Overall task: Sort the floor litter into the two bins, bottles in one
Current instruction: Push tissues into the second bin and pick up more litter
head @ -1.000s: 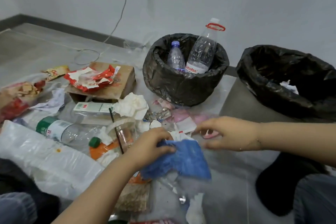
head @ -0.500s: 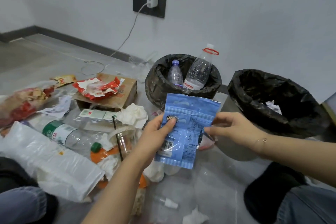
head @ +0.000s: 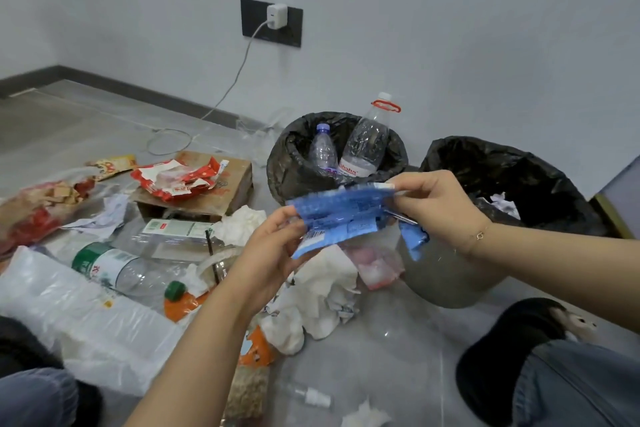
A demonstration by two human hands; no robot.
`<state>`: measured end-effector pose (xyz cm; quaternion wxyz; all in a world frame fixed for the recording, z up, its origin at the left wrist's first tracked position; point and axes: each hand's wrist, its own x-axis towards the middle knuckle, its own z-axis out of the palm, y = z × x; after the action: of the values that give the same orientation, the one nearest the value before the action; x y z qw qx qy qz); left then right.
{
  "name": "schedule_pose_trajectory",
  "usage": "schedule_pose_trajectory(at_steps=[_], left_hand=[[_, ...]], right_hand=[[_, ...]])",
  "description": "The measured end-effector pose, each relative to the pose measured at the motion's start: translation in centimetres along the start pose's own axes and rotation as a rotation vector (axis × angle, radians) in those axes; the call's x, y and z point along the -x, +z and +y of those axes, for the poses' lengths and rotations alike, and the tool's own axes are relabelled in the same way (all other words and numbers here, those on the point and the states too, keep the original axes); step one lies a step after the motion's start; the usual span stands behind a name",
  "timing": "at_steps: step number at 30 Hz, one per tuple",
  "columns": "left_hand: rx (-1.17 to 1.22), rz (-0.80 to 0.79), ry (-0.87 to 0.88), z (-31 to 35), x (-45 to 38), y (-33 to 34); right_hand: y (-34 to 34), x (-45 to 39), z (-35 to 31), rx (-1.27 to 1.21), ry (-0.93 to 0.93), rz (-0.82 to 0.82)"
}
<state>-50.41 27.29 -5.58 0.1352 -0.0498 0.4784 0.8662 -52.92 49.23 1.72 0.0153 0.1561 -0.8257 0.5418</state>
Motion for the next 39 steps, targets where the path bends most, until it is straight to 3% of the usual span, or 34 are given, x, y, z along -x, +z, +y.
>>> schedule_pose_trajectory(at_steps=[4, 6, 9, 13, 15, 18, 19, 23, 27, 29, 35, 39], left_hand=[[0.255, -0.134, -0.218, 0.6, 0.6, -0.3], [0.195, -0.155, -0.237, 0.7, 0.6, -0.3], [0.010, -0.040, -0.128, 0.2, -0.2, -0.2], [-0.266, 0.104, 0.051, 0.3, -0.6, -1.4], [-0.367, 0.095, 0.116, 1.0, -0.3, -2.0], [-0.385, 0.054, 0.177, 2.0, 0.1, -2.2], [-0.389, 0.045, 0.190, 2.4, 0.1, -2.3], [-0.341, 0.171, 0.178, 2.7, -1.4, -4.6], [0.043, 0.542, 0.105, 1.8, -3.9, -9.8], [0.094, 0.693, 0.035, 1.6, -5.1, -12.6], [0.053, 0.893, 0.006, 3.7, -10.2, -18.1], [0.088, 0.853, -0.025, 4.4, -12.7, -18.6]], right_hand=[[-0.3, -0.2, 0.1, 0.550, -0.470, -0.048], [-0.4, -0.5, 0.0, 0.676, -0.597, -0.091], [-0.3, -1.0, 0.0, 0.778, -0.662, -0.226], [0.3, -1.6, -0.1, 0.767, -0.424, -0.313], [1.1, -2.2, -0.3, 0.689, -0.251, -0.298], [3.4, -3.5, -0.7, 0.496, 0.092, -0.428], [4.3, -3.9, -0.7, 0.484, 0.129, -0.464], [7.5, -5.6, -0.3, 0.471, 0.175, -0.390], [10.1, -7.8, 0.4, 0.493, 0.192, -0.326], [11.1, -8.8, 1.1, 0.500, 0.182, -0.301], [12.7, -10.6, 3.0, 0.502, 0.160, -0.337], [12.6, -11.2, 4.1, 0.497, 0.152, -0.334]])
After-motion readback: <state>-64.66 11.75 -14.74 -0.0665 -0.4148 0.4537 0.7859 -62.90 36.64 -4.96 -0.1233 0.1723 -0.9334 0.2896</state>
